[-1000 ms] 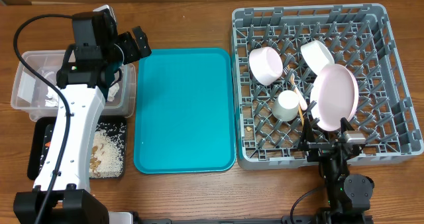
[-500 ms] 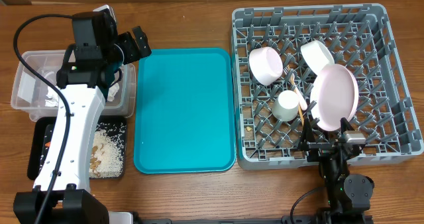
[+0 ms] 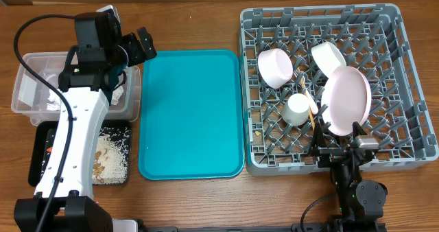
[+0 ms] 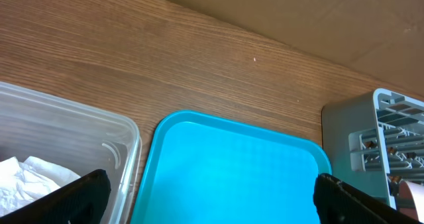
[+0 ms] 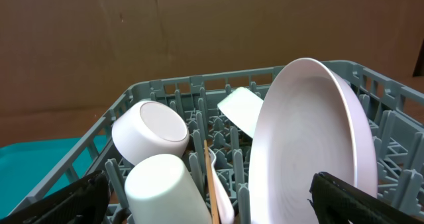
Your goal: Sort waste into correct bins and load items into the dishwasher
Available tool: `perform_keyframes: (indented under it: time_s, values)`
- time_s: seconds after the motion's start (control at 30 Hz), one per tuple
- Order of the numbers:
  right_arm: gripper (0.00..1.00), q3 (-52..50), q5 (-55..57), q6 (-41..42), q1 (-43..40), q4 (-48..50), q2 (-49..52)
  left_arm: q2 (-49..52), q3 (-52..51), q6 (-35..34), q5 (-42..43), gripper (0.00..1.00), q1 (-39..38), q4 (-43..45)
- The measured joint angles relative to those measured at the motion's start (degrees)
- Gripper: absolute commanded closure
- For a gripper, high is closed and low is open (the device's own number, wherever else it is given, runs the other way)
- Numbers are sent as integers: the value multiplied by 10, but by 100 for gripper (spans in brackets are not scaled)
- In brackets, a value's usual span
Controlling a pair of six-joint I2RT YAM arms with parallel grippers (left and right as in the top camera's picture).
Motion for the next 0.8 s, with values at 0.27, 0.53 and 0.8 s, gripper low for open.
perform_keyframes:
  time_s: [0.27,0.53,0.8]
  values:
    - [0,0,0,0,0,0,0,-15,0,0,0,0,0,-24]
    - [0,0,0,0,0,0,0,-164,0,0,-1,0,-9,-78]
    - [0,0,0,0,0,0,0,-326,-69,0,-41,0,-9,-84]
